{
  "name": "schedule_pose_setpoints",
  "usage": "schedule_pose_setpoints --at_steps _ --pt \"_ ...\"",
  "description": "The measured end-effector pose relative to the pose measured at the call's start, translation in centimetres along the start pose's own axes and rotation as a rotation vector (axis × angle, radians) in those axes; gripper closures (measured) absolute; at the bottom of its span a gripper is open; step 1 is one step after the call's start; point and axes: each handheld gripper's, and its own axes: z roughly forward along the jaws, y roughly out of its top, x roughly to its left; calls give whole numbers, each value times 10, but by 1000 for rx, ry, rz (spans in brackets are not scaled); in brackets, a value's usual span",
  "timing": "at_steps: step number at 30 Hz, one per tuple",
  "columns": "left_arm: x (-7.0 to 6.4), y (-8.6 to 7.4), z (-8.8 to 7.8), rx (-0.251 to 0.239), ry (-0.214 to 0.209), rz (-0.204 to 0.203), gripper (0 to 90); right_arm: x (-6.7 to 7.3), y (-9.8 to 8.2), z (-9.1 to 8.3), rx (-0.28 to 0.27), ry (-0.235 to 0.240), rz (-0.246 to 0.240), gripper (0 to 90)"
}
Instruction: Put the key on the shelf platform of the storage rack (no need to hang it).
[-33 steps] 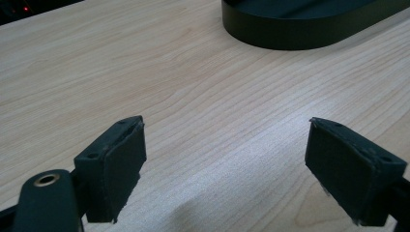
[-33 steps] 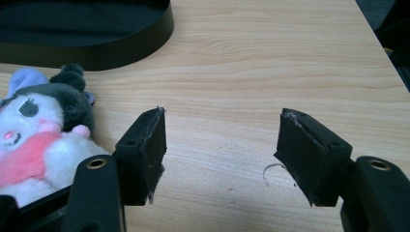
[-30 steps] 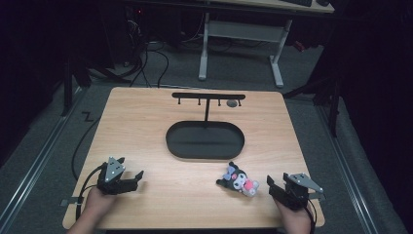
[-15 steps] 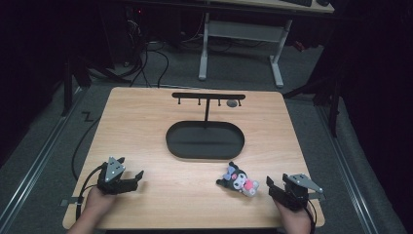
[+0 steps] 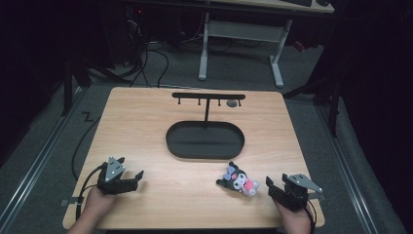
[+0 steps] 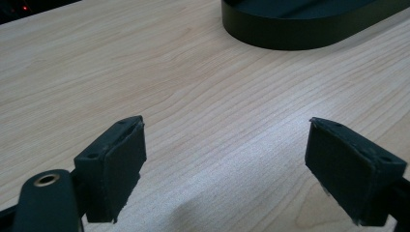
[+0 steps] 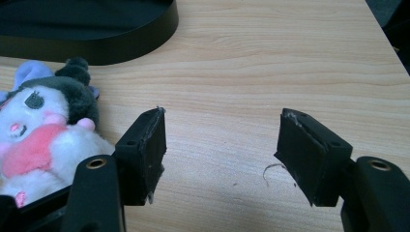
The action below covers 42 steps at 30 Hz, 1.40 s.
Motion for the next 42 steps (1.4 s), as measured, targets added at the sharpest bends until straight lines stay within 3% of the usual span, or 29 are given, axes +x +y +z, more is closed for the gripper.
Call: schedule_pose_setpoints --at_steps 9,16,23,30,42 --pt "0 0 0 0 0 0 154 1 -1 2 20 18 -3 350" --pt "0 0 0 1 -2 -1 154 5 -1 6 66 37 -20 348" --pt "0 0 0 3 0 1 154 8 2 2 100 25 -41 347" --pt "0 0 0 3 3 3 154 8 10 -1 123 54 -39 343" --pt "0 -1 -2 -5 1 0 154 7 24 -2 223 54 -63 336"
